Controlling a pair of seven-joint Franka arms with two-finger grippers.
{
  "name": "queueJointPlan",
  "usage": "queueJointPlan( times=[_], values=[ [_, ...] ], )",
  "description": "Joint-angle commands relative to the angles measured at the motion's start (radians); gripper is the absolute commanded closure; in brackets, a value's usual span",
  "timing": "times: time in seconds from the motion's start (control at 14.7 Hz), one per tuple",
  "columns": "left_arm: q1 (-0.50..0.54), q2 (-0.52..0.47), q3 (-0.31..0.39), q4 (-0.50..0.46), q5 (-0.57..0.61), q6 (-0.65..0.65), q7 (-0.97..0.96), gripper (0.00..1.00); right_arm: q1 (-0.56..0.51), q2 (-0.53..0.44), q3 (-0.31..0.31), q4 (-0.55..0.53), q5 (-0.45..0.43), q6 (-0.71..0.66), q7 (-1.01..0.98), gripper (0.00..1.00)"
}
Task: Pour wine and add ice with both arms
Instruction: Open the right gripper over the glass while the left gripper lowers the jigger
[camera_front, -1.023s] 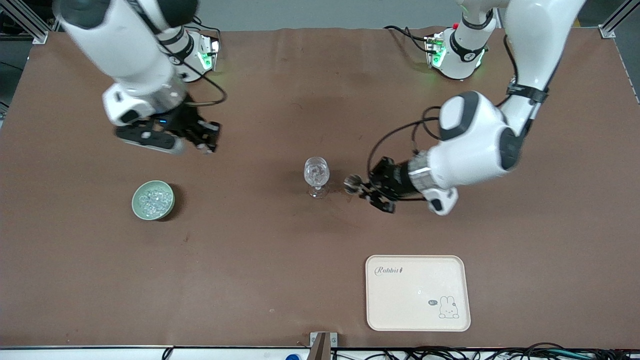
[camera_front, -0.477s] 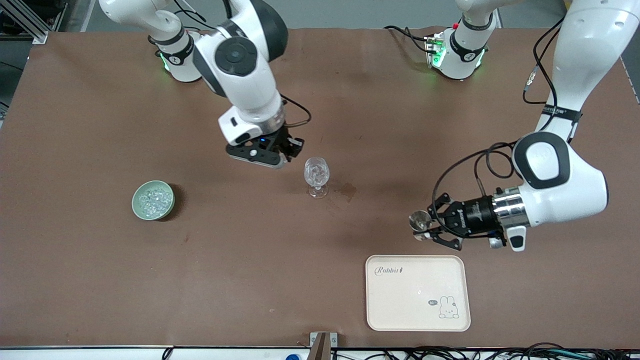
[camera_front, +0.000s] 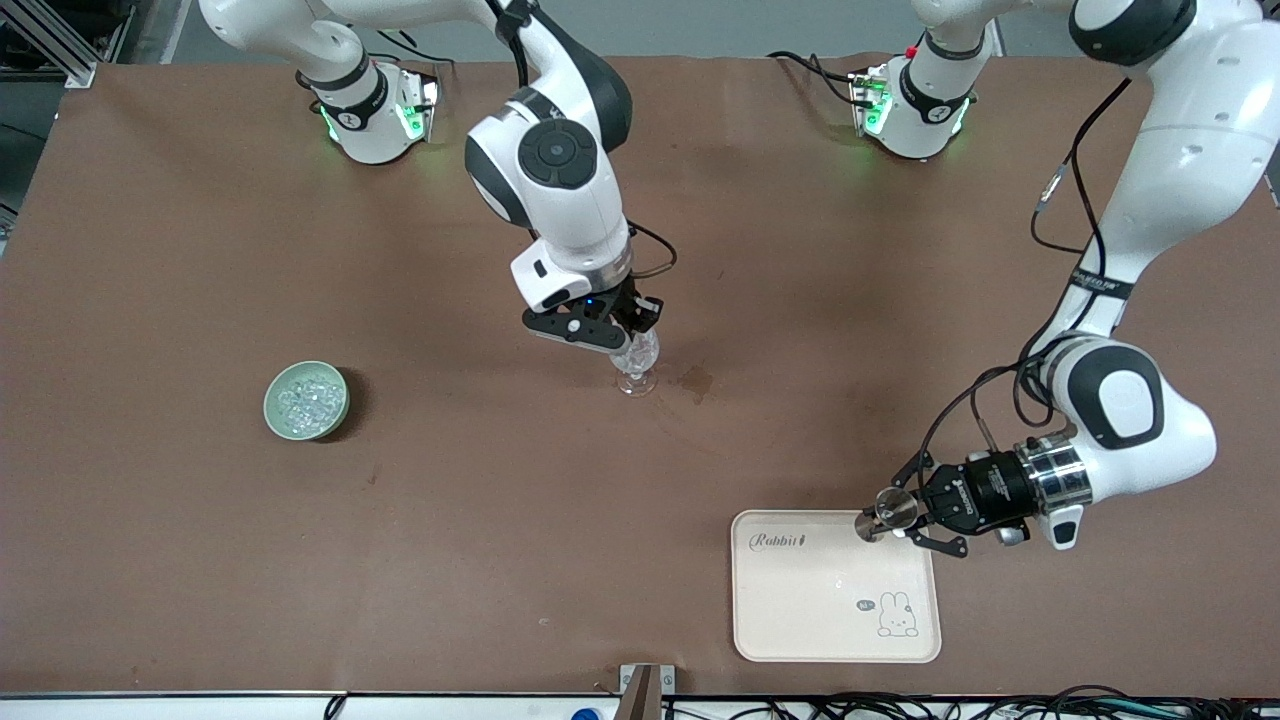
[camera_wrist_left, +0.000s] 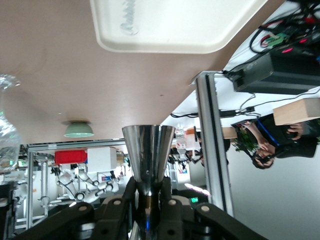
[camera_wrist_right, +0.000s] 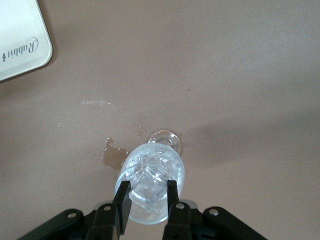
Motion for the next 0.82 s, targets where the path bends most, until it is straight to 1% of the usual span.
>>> queueJointPlan(
  times=[0.0,0.14,0.2,0.27,0.34,0.41,0.48,0.55,0.75],
  values=[
    [-0.012,0.096,0.029,0.099,-0.036,0.012,0.037,0.99,0.028,0.027,-0.011,0.032,-0.029,-0.01,0.024,0.95],
    [-0.012,0.139,0.032,0.113,-0.042,0.075,0.035,0.99,0.038,0.043,-0.011,0.032,-0.034,-0.008,0.03,0.93],
    [-0.013,0.145,0.032,0.113,-0.046,0.104,0.035,0.99,0.038,0.052,-0.011,0.034,-0.038,-0.008,0.032,0.92],
    [-0.019,0.157,0.032,0.113,-0.066,0.13,0.031,0.99,0.038,0.052,-0.011,0.034,-0.038,-0.008,0.032,0.87],
    [-0.019,0.179,0.032,0.116,-0.095,0.147,0.026,0.95,0.038,0.052,-0.011,0.034,-0.038,-0.008,0.032,0.78],
    [-0.021,0.2,0.032,0.125,-0.103,0.148,0.035,0.95,0.038,0.052,-0.011,0.034,-0.038,-0.008,0.032,0.59],
    [-0.022,0.219,0.032,0.13,-0.103,0.149,0.037,0.94,0.038,0.052,-0.011,0.034,-0.038,-0.01,0.032,0.31],
    [-0.021,0.234,0.032,0.139,-0.105,0.149,0.038,0.94,0.038,0.052,-0.013,0.04,-0.038,-0.013,0.032,0.07],
    [-0.022,0.266,0.032,0.142,-0.106,0.149,0.044,0.92,0.026,0.038,-0.018,0.064,-0.035,-0.023,0.024,0.03]
  ],
)
